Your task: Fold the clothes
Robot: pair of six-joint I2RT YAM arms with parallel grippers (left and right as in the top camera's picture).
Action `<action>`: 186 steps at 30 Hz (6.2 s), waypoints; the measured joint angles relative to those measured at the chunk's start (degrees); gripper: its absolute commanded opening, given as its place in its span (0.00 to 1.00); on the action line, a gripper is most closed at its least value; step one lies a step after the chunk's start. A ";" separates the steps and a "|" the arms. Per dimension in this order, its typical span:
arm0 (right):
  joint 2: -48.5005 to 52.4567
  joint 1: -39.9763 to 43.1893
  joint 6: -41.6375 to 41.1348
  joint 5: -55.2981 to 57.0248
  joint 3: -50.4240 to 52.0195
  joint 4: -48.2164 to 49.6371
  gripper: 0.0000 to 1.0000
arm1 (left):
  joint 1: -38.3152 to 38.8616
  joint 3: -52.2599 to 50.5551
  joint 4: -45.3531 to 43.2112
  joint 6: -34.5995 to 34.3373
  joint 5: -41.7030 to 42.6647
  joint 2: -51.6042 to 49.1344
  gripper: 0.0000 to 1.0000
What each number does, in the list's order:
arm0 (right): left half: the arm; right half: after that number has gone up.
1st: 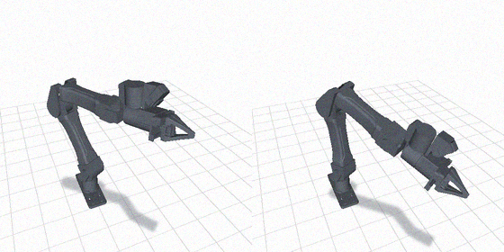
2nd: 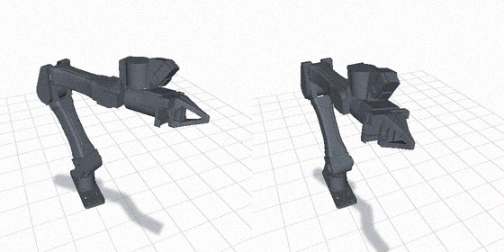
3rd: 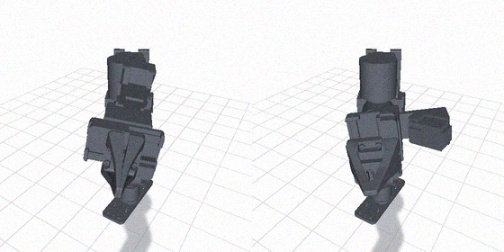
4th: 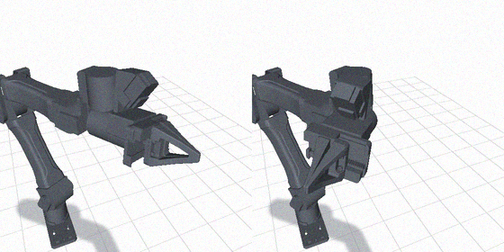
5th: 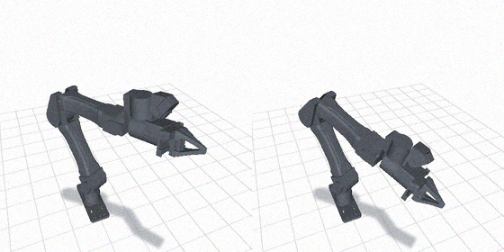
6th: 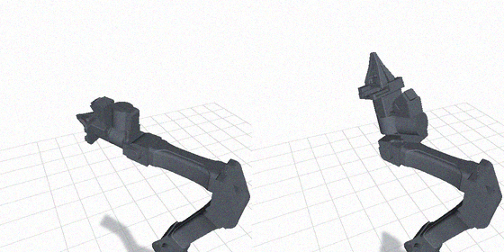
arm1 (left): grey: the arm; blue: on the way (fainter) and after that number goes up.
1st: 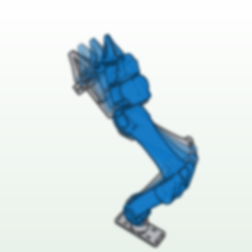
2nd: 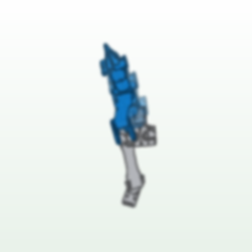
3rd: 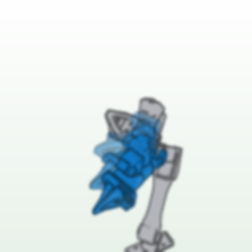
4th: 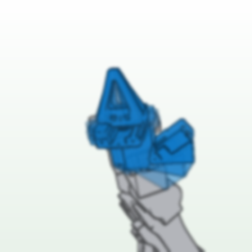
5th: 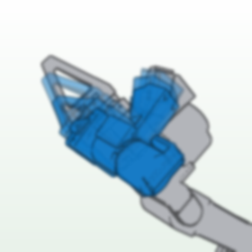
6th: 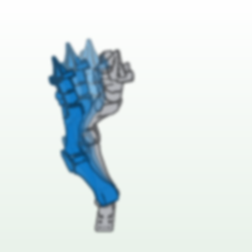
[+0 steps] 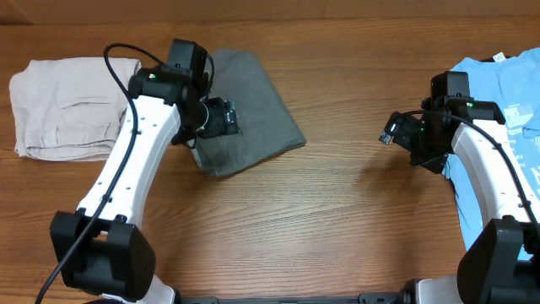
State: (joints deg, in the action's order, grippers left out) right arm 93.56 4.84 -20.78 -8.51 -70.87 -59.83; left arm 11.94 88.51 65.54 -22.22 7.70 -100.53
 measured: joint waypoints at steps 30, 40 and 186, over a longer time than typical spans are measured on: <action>0.00 0.00 0.02 0.00 0.00 0.02 1.00 | -1.60 -16.39 -16.85 -12.83 -1.38 -11.04 0.96; 0.00 0.00 0.02 -0.02 0.00 0.00 1.00 | -5.66 -14.91 -14.71 -12.11 1.25 -7.76 1.00; 0.00 0.00 0.00 0.02 0.00 0.04 1.00 | -48.43 34.97 -25.11 18.32 4.31 -21.94 0.04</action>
State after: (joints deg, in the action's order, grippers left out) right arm 93.56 4.84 -20.78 -8.49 -70.87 -59.79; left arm -36.49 123.48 40.42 -3.90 12.01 -122.48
